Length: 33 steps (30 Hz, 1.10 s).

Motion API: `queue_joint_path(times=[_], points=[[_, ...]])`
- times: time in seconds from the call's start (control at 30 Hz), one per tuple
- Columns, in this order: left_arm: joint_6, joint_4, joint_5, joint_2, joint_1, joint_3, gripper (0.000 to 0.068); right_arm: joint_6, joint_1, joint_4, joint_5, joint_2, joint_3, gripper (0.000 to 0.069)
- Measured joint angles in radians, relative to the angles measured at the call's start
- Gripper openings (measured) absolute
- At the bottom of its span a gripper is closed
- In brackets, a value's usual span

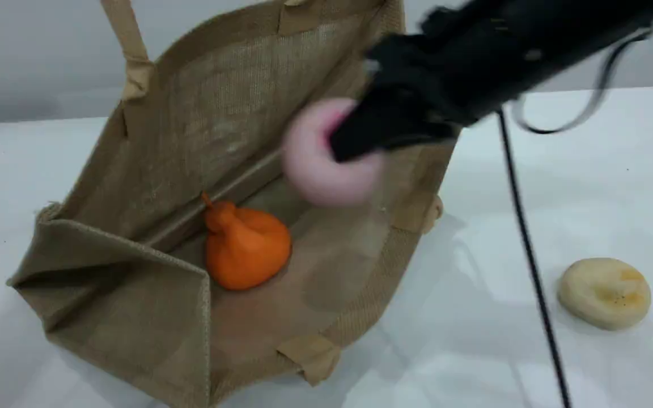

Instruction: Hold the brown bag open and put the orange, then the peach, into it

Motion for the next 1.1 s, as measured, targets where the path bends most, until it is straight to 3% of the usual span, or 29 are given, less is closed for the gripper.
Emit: queue_joint_path(times=[0.2,0.43,0.77,0.9,1.1], points=[[0.0,0.0,0.0,0.0,0.0,0.0,0.0074,-0.173,0.115,0.228,-0.175,0.052,-0.007,0.0023],[0.0,0.0,0.0,0.0,0.0,0.0,0.0074,-0.234,0.138,0.244,-0.178,0.183,-0.096,0.0023],[-0.002,-0.001,0.0,0.0,0.0,0.0,0.0074,-0.232,0.138,0.243,-0.178,0.376,-0.311,0.0041],[-0.003,-0.001,0.0,0.0,0.0,0.0,0.0074,-0.231,0.138,0.243,-0.18,0.427,-0.351,0.0116],[-0.003,-0.002,0.0,0.0,0.0,0.0,0.0074,-0.231,0.138,0.242,-0.186,0.427,-0.353,0.034]])
